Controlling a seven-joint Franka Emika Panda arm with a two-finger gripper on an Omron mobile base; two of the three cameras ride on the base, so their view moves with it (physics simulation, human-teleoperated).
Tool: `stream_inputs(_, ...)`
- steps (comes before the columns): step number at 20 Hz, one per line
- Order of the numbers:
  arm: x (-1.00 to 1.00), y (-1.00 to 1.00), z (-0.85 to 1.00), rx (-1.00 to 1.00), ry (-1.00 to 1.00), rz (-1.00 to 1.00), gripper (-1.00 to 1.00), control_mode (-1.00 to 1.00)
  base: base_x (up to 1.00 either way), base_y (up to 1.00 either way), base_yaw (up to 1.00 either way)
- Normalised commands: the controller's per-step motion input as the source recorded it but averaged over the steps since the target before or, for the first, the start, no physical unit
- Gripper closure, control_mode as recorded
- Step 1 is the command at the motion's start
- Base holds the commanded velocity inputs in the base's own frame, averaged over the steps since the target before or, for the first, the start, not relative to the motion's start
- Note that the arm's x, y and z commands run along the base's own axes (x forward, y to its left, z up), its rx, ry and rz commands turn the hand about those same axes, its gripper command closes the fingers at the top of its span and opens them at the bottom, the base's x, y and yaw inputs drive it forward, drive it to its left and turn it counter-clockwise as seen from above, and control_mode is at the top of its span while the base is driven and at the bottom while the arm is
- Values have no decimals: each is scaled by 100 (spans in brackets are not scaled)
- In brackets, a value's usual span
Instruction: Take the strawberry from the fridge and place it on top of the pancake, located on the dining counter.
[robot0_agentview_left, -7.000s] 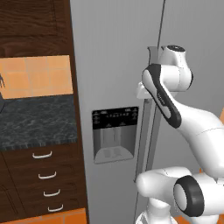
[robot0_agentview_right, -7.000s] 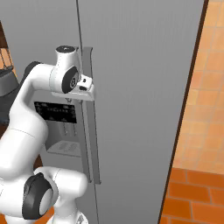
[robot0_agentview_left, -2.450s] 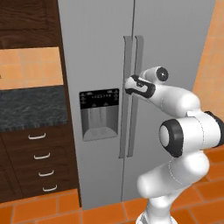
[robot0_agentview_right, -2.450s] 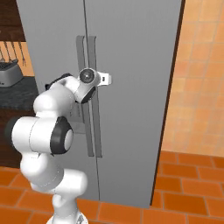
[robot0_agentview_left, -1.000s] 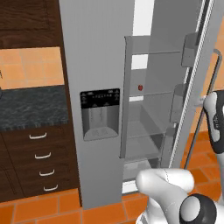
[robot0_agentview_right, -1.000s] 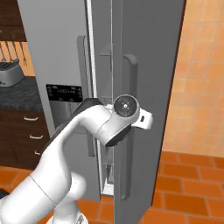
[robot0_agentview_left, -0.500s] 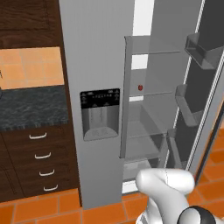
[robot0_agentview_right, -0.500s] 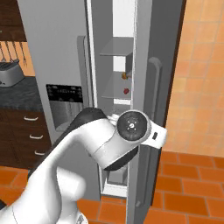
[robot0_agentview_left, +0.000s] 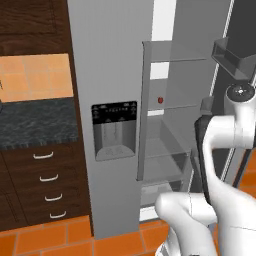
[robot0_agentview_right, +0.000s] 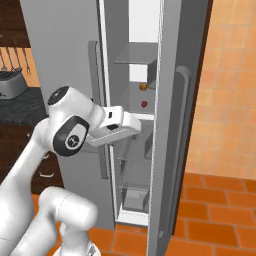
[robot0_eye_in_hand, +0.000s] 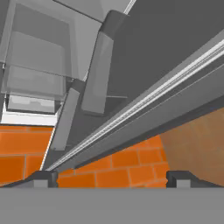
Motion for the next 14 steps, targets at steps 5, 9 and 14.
stream_inputs(5,100,49,-51,-56,66,-2,-100,-100,0,0,0)
stream_inputs(9,100,-31,-63,-17,44,0,-100,-100,0,0,0)
stream_inputs(14,100,-57,-51,0,32,-1,-100,-100,0,0,0)
